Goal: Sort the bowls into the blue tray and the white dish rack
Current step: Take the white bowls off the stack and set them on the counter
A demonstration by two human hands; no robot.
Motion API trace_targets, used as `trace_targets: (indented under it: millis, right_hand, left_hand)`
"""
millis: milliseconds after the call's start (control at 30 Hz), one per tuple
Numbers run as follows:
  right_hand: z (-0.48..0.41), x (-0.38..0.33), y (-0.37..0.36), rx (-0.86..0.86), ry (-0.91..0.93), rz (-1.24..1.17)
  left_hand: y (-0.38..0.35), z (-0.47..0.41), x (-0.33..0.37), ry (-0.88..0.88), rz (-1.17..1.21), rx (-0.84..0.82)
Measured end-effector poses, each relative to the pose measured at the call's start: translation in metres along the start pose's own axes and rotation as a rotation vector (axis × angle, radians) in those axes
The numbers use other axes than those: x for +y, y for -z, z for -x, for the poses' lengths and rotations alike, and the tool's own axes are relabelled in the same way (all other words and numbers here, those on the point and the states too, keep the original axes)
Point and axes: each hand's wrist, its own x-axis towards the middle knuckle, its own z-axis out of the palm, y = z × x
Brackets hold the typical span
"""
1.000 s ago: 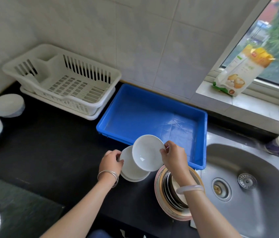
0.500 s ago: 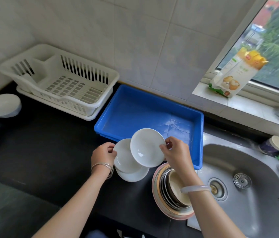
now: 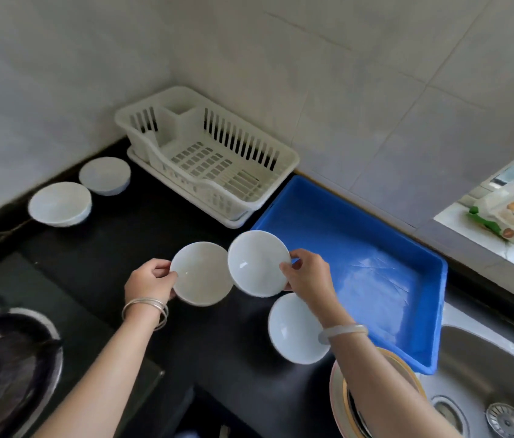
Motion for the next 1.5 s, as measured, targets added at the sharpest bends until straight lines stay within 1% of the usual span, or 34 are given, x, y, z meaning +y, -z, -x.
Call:
trace_targets:
  millis: [267, 467, 567, 733, 1100, 1200, 1300, 1433, 1500]
  right_hand:
    - [-0.045, -0.065, -0.101, -0.180, -0.003, -0.168]
    - [-0.077, -0.104, -0.166, -0.243, -0.064, -0.277]
    - [-0.091, -0.117, -0.192, -0.255, -0.111, -0.279]
    - [-0.111, -0.122, -0.221, -0.218, -0.142, -0.239]
    - [-0.125, -0.120, -0.247, -0.191, -0.140, -0.183]
    - [-0.126, -0.121, -0.250, -0.182, -0.164, -0.226]
    - [-0.124, -0.124, -0.249, -0.213, -0.199, -0.288]
    - [-0.117, -0.120, -0.250, -0.252, -0.270, -0.439]
    - [-0.113, -0.117, -0.254, -0.250, -0.298, -0.505]
  left_hand:
    - [0.070, -0.060, -0.028, 0.181, 0.274, 0.230]
    - [0.100, -0.101, -0.037, 0.259, 0.384, 0.318]
    - [0.106, -0.116, -0.037, 0.287, 0.445, 0.354]
    - [0.109, -0.134, -0.037, 0.313, 0.514, 0.371]
    - [0.111, -0.152, -0.044, 0.346, 0.571, 0.370]
    - [0.109, -0.153, -0.046, 0.351, 0.600, 0.365]
    - [0.106, -0.151, -0.048, 0.359, 0.677, 0.357]
    - [0.102, -0.146, -0.048, 0.421, 0.785, 0.270]
    - [0.100, -0.145, -0.047, 0.441, 0.822, 0.277]
